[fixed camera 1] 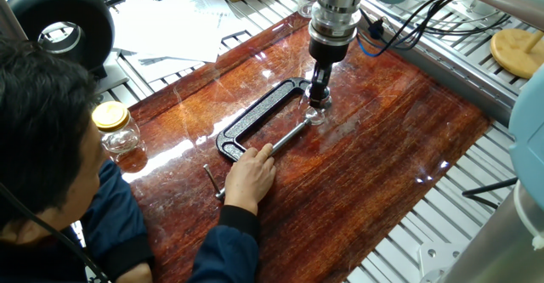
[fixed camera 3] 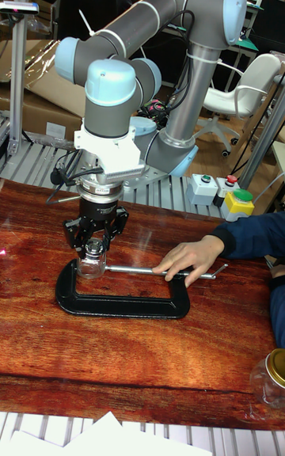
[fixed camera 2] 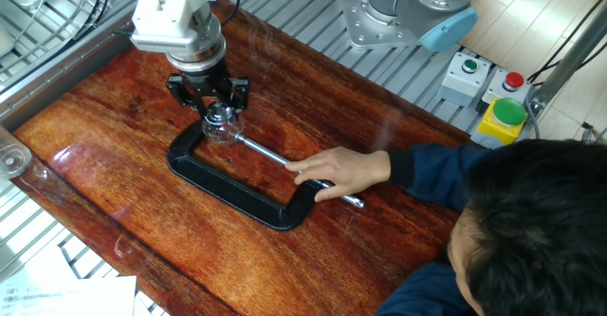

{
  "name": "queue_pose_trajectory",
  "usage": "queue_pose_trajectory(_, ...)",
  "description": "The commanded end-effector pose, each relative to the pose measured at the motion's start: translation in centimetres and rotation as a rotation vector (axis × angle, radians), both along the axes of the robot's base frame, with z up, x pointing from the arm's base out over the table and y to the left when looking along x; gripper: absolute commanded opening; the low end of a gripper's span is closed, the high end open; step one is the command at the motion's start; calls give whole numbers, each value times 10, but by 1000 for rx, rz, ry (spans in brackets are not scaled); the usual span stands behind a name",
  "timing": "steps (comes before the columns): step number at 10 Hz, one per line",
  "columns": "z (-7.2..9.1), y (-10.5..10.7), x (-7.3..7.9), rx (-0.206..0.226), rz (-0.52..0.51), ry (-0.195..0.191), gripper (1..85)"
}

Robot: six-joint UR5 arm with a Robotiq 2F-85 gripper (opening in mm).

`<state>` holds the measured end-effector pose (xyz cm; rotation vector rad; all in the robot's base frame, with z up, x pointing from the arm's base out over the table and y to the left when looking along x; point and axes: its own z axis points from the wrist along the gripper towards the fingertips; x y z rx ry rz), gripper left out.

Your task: Screw the lid onto the jar

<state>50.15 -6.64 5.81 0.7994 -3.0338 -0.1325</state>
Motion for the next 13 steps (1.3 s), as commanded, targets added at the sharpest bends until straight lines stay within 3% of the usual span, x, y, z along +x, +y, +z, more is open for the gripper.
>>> queue_pose_trajectory(1,1,0,4,4,-44,-10,547)
queue_pose_trajectory(7,-1,5,6,27,-43,-16,690)
queue_pose_trajectory(11,7,19,-3,60,-54,15,740)
queue_pose_trajectory(13,10,12,0,19,50,-9,743)
